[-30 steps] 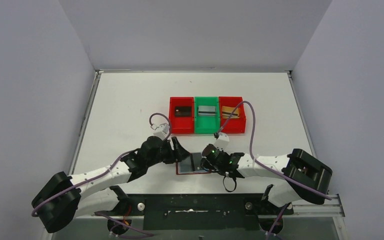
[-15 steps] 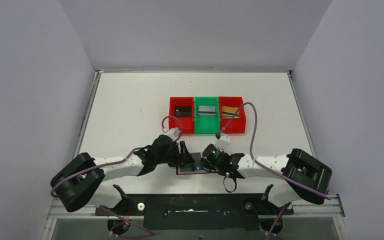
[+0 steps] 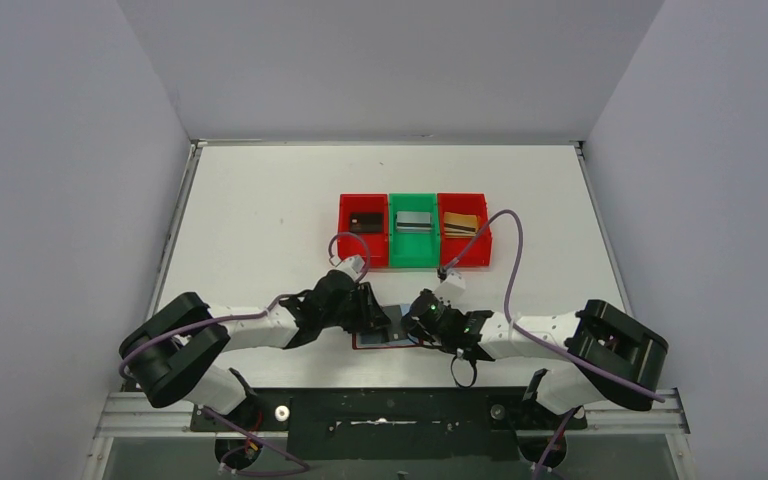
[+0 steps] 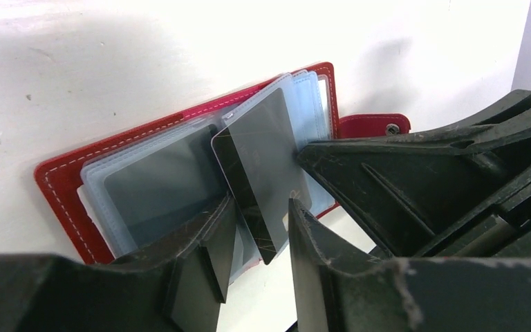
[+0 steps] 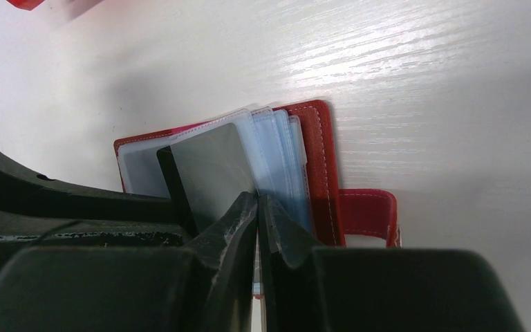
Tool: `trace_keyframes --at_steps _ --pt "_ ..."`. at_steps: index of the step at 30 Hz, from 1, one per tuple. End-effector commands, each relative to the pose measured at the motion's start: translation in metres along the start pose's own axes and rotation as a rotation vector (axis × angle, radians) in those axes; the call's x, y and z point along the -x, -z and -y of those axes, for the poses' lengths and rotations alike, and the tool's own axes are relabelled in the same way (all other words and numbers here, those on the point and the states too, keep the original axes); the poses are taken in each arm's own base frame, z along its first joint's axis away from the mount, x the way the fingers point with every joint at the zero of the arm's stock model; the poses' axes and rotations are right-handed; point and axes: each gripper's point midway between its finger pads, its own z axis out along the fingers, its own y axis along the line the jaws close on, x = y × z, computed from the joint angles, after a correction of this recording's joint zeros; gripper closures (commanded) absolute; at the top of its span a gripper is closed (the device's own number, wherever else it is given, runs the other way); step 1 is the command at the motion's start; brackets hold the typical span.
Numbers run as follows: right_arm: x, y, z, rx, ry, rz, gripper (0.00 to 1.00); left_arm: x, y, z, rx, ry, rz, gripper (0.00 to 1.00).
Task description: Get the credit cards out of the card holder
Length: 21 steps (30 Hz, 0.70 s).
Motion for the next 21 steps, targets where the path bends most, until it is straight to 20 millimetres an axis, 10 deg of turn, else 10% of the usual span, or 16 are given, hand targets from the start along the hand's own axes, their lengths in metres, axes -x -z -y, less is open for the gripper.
trace_keyframes --at_steps 1,21 --pt "-0.014 0.001 0.044 -0.126 0.047 -0.043 0.94 -0.001 -0.002 -0.009 0.044 -0.003 0.019 0.69" --pt "-0.016 0.001 0.044 -0.111 0.030 -0.053 0.94 0.002 0.002 0.007 -0.077 0.077 0.060 0.95"
